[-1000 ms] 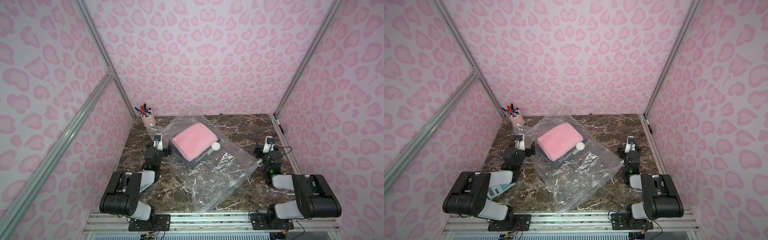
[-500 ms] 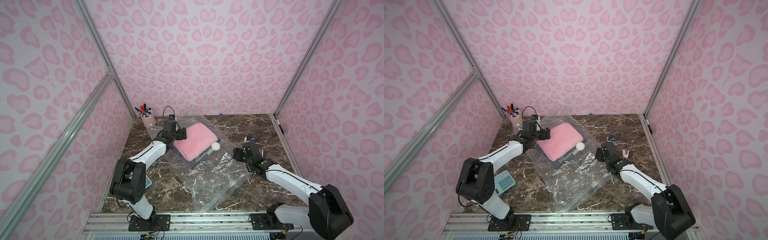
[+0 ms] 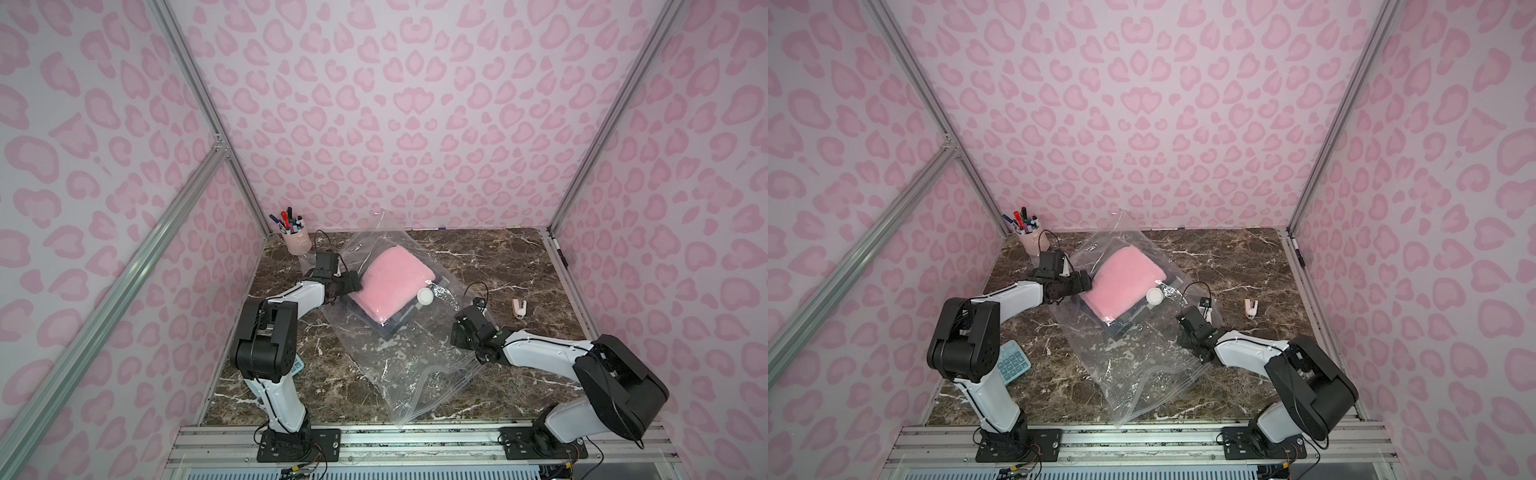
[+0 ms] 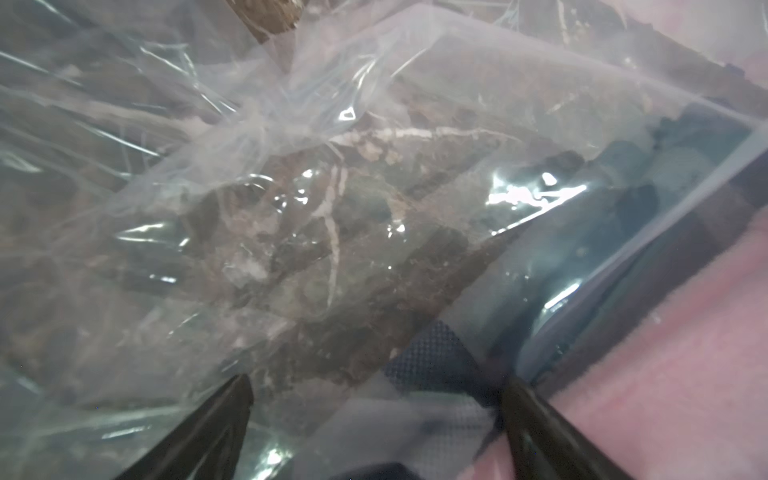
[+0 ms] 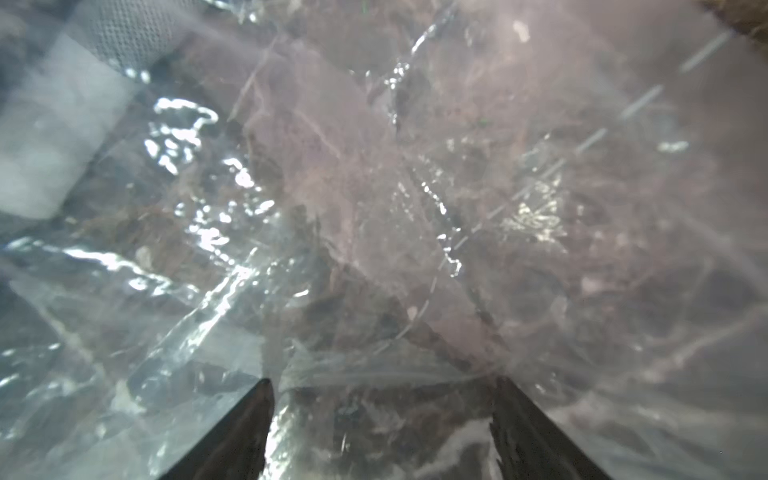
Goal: Take the blanket out of the vacuum bag
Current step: Adjust the vacuum bag at the center of the board.
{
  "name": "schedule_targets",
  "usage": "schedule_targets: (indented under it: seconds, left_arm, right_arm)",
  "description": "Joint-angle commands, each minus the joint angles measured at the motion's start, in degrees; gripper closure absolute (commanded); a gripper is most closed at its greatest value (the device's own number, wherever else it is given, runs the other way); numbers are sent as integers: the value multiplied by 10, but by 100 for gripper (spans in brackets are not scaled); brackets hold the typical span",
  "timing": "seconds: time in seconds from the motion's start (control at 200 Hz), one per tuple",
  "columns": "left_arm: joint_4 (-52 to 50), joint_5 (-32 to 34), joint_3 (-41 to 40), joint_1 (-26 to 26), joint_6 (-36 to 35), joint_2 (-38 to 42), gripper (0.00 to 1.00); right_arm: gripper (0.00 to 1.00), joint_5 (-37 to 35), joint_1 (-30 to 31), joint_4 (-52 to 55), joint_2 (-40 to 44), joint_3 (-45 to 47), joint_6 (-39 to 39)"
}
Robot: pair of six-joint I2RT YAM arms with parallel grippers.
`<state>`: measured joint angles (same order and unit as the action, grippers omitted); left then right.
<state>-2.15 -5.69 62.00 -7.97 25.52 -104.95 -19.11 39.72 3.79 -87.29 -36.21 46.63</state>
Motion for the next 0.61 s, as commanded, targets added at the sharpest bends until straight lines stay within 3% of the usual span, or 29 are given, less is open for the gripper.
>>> schedule_targets:
  seconds: [0.0,0.165,0.305,0.6]
  left_arm:
    - [-26,-84,-31,-1,28,9,4]
    - [-27,-70,-101,-5,52,85,4]
    - [-65,13,-140,-5,54,159,2]
    - [-147,143,-105,-4,44,242,0]
  right_arm:
    - [19,19,0,16,-33,-20,-1]
    - [18,17,-21,10,-82,-84,-52]
    - [18,59,-59,-27,-125,-141,-112]
    - [20,134,-68,-108,-172,-246,-215]
